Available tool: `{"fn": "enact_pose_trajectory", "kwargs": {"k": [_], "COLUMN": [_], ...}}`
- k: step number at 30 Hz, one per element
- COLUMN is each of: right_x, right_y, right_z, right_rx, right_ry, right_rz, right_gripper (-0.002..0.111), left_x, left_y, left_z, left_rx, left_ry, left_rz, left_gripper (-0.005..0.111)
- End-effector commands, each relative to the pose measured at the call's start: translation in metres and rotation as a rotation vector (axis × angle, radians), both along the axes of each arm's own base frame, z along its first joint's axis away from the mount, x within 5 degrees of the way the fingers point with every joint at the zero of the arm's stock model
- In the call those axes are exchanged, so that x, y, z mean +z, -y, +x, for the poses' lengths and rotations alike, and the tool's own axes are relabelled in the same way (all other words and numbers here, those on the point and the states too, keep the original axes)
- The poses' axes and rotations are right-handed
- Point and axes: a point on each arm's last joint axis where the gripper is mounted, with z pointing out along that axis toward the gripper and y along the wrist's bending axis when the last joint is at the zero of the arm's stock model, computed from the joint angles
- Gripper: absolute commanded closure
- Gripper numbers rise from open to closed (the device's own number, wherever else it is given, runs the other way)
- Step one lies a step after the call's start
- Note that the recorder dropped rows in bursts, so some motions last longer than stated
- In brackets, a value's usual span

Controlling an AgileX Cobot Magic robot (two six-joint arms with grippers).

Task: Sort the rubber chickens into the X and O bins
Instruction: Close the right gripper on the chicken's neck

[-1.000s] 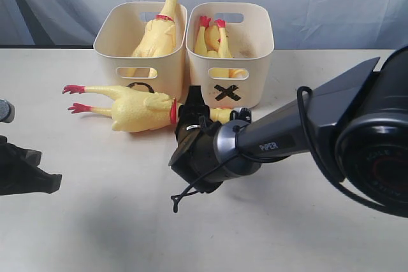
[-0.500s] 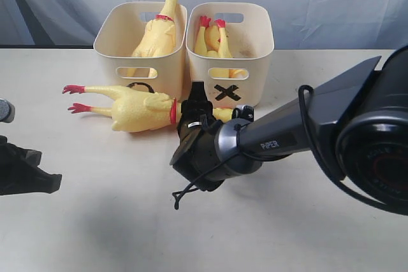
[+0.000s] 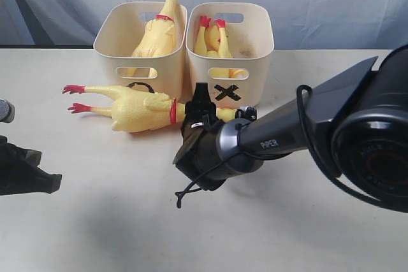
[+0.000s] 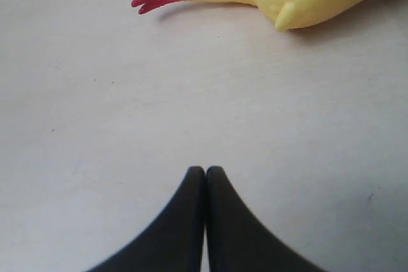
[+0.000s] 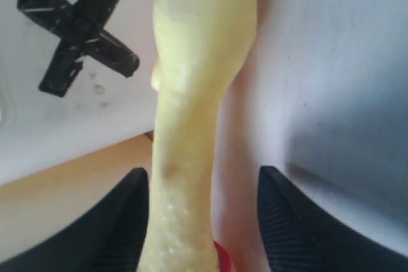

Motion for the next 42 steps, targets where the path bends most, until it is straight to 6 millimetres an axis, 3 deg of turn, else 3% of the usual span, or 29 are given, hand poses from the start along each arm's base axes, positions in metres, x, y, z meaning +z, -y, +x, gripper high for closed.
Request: {"fn": "enact_pose_trajectory", "kwargs": {"k": [1, 15, 23, 37, 38, 42], "right_x": [0.002, 0.012, -0.006, -0.014, -0.014, -0.015], "right_y": [0.005, 0.001, -0.001, 0.002, 0.002, 0.002], "right_z": [0.006, 0.019, 0.015, 0.016, 0.016, 0.016], "right_rx": [-0.021, -0.009, 0.024, 0.000, -0.001, 0.000], "right_ry": [0.015, 0.047, -0.021, -0.004, -0.005, -0.006], "right_rz": [-0.006, 0.013, 0.009, -0.016, -0.014, -0.013], "right_gripper": [0.058, 0.058, 0.058, 0.059, 0.061, 0.088], "left_x": [0.001, 0.001, 0.001, 0.001, 0.001, 0.001], "left_y": [-0.001, -0.001, -0.001, -0.001, -0.001, -0.002], "left_z": [-0.001, 0.000, 0.000, 0.000, 0.000, 0.000], "left_rx": [0.020, 0.022, 0.022, 0.022, 0.022, 0.023], "left_ry": [0.008, 0.011, 0.011, 0.011, 0.011, 0.013], "left_rz": [-0.008, -0.006, -0.006, -0.006, -0.006, -0.005], "left_gripper": [0.107, 0.107, 0.107, 0.107, 0.107, 0.107]}}
